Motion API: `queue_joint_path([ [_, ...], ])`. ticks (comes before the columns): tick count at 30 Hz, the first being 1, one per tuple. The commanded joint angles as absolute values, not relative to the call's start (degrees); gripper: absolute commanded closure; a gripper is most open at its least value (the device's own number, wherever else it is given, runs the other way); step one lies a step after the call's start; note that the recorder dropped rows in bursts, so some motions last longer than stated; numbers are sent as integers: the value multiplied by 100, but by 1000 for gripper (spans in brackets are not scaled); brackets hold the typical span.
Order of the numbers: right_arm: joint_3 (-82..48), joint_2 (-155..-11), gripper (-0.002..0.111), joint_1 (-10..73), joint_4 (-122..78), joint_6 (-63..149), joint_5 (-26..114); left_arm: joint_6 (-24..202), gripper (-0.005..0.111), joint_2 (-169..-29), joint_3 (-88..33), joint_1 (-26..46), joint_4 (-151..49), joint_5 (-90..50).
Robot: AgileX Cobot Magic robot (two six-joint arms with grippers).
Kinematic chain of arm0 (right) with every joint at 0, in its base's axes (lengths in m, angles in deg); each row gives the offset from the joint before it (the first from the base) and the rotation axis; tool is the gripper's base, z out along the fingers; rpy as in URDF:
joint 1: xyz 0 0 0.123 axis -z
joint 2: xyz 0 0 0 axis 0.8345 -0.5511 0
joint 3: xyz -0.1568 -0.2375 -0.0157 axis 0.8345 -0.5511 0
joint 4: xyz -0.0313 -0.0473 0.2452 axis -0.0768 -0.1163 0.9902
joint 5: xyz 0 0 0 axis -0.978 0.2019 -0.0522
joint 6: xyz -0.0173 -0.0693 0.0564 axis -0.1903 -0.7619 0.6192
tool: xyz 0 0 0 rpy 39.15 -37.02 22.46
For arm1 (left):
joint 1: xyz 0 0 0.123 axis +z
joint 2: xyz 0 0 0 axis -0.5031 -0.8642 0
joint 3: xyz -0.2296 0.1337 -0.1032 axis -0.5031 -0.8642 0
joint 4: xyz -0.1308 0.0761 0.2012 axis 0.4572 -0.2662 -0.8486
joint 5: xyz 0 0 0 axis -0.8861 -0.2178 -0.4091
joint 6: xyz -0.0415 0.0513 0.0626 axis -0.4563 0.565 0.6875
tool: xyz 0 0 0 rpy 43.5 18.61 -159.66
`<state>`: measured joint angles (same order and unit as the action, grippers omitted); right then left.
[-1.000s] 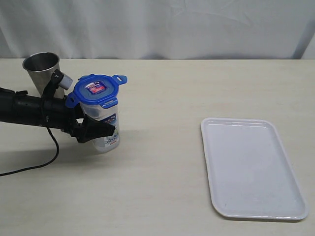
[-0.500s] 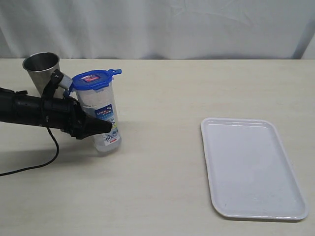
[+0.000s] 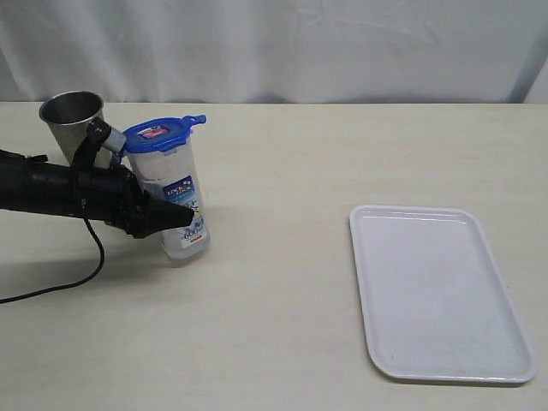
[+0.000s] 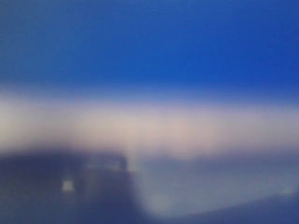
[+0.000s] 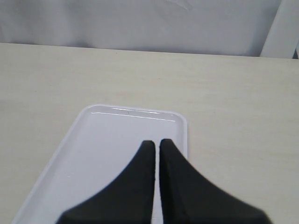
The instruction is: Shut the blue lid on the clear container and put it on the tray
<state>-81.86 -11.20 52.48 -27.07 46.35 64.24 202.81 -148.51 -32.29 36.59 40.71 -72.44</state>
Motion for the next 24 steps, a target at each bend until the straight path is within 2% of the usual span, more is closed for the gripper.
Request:
queue_joint_path([
  [1, -8206, -1095, 104, 5238, -2723, 4633, 6406, 20314, 107, -14867, -3249, 3621, 3944, -6901],
  [14, -8206, -1095, 104, 5238, -2723, 4633, 6406, 20418, 107, -14856, -2467, 3621, 2313, -7693],
  [24, -8206, -1095, 104, 5238, -2723, 4633, 6406, 20418, 107, -14856, -2195, 3621, 2142, -8172],
])
